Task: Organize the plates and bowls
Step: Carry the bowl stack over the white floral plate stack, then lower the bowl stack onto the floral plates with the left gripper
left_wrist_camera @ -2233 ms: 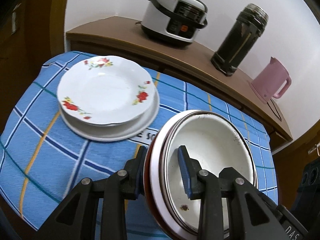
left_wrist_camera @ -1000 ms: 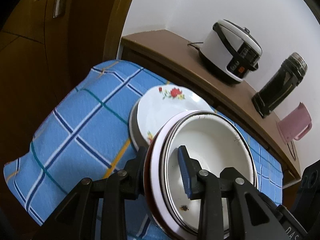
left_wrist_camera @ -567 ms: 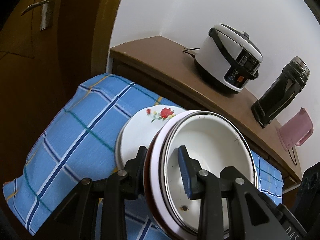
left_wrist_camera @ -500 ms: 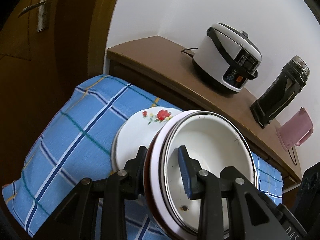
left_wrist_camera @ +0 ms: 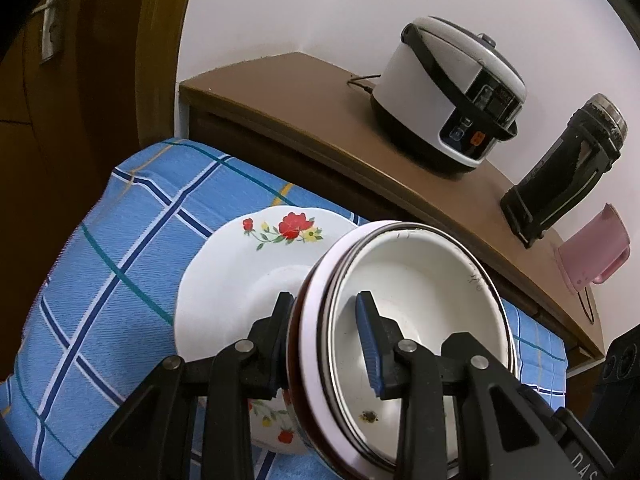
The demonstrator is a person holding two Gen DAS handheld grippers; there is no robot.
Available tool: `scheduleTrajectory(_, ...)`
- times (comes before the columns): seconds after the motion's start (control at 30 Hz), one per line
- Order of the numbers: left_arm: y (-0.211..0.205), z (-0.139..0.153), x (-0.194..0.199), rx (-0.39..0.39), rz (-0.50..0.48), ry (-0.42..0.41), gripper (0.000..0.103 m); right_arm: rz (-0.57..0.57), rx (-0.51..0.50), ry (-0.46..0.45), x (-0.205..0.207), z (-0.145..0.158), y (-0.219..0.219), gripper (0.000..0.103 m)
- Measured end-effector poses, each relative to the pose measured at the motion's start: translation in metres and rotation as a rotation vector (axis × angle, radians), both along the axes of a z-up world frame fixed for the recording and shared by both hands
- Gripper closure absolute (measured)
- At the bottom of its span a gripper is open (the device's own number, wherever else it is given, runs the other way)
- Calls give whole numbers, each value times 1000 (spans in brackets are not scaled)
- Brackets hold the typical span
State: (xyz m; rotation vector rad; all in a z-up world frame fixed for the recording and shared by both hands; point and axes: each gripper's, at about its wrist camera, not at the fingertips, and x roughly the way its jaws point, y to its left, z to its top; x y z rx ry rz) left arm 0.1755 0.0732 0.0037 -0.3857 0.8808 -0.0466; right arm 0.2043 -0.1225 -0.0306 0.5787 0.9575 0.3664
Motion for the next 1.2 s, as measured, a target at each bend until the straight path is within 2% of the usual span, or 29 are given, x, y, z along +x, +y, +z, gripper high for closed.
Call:
scheduleTrajectory(0.8,13,-27,23,-16,35,58,68,13,-19,41,25,-27,13,53)
scheduleTrajectory(1.2,14,-28,24,-9,44,42,68,28,-29,37,32,-29,15,54)
